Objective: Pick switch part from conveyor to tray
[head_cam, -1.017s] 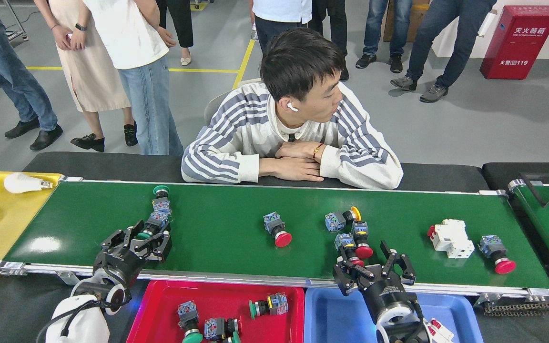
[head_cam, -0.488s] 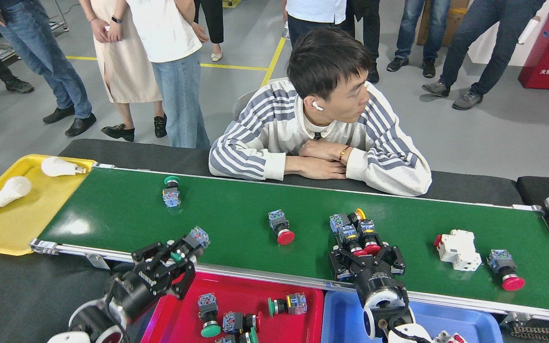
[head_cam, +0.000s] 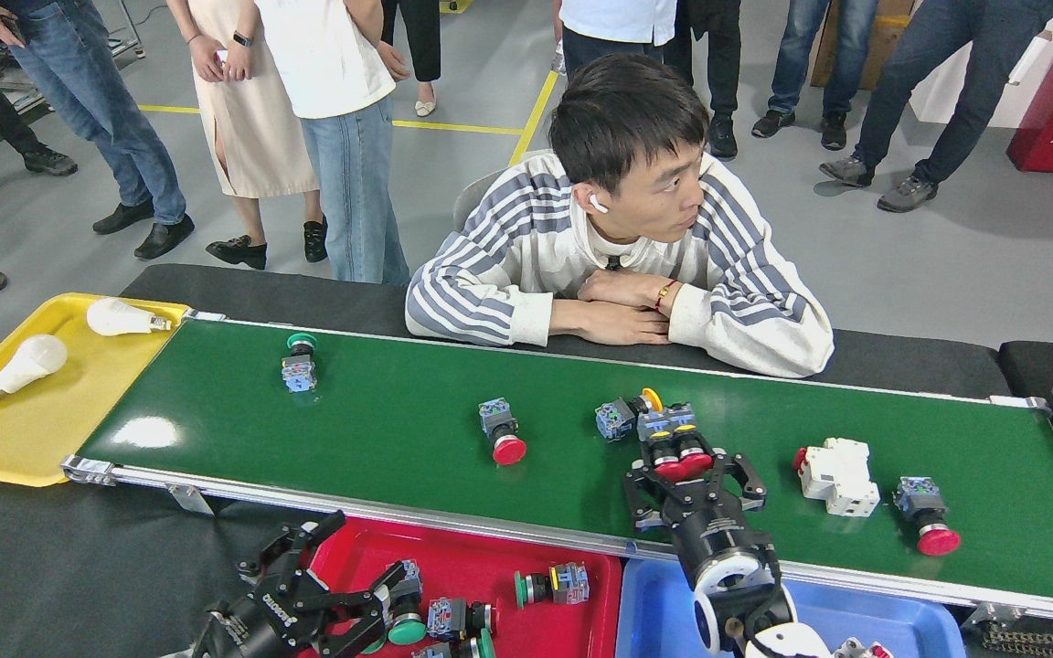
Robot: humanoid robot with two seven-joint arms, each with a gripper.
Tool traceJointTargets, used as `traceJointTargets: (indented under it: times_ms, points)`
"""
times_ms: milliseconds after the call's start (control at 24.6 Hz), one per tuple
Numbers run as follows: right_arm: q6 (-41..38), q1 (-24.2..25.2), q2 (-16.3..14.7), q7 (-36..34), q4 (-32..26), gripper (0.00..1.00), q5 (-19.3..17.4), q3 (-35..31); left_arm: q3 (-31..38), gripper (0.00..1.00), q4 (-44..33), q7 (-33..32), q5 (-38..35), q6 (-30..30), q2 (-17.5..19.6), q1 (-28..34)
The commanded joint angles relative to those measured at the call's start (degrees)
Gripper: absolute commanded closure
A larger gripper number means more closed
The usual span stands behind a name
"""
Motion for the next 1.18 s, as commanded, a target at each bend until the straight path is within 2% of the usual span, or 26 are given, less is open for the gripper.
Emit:
traceJointTargets:
  times_ms: [0,81,122,163,203,244,366,529,610,732,814,895,976,1139]
  points:
    - [-7.78,1.20,-1.33,-4.20,-2.77,0.86,0.22,3.41,1.07,0.00,2.52,0.19,0.01,9.33,1.23,-3.24]
    - [-13.31,1.81,-3.00,-4.73,-3.12,0.81,0.31,7.54,2.48,0.00,7.17,0.19,0.01,10.29,2.89,-7.10]
    - [-13.93,1.90,-3.00,-4.73,-3.03,0.67,0.31,9.30,2.83,0.00,9.55,0.19,-0.07,10.64,3.86,-9.30]
    - [-14.11,1.90,-3.00,-4.90,-2.68,0.16,0.22,11.41,2.83,0.00,13.07,0.19,-0.07,10.73,4.57,-12.12]
    - [-14.46,1.99,-2.91,-5.17,-2.50,0.03,0.04,13.08,2.74,0.00,17.55,0.19,-0.07,10.73,5.01,-15.19]
    - [-14.55,1.99,-2.91,-5.17,-2.42,0.00,-0.04,14.13,2.74,0.00,21.33,0.19,-0.07,10.82,5.18,-18.01]
    - [-14.55,2.08,-2.56,-5.08,-2.50,0.00,-0.13,14.75,2.48,0.00,33.10,0.63,-0.16,12.66,5.97,-26.53]
    - [-14.46,1.64,-2.29,-5.08,-3.21,0.00,-0.22,14.13,-2.62,0.01,41.28,0.90,-0.16,18.73,7.64,-32.24]
    - [-13.93,1.37,-2.29,-5.08,-4.87,0.00,-0.31,12.21,-4.47,0.01,44.79,2.92,-0.16,23.82,8.87,-32.86]
    - [-13.58,1.81,-2.03,-5.08,-6.28,0.00,-0.31,4.29,-4.91,0.01,51.56,6.17,-0.07,28.92,11.51,-33.65]
    - [-12.35,2.43,0.43,-4.99,-6.28,0.00,-0.31,-1.33,-4.47,0.01,56.57,8.90,0.37,31.47,14.06,-33.83]
    - [-8.83,3.66,2.28,-5.08,-6.28,0.00,-0.31,-5.55,-4.20,0.01,60.88,11.88,0.89,32.53,16.87,-33.83]
    - [-5.41,5.33,2.36,-5.08,-6.37,0.00,-0.31,-7.22,-2.97,0.01,63.25,13.03,2.21,32.35,18.63,-33.83]
    - [3.03,8.84,1.66,-5.08,-6.99,0.00,-0.22,-7.75,-2.53,0.01,63.51,13.03,4.85,31.91,19.77,-33.83]
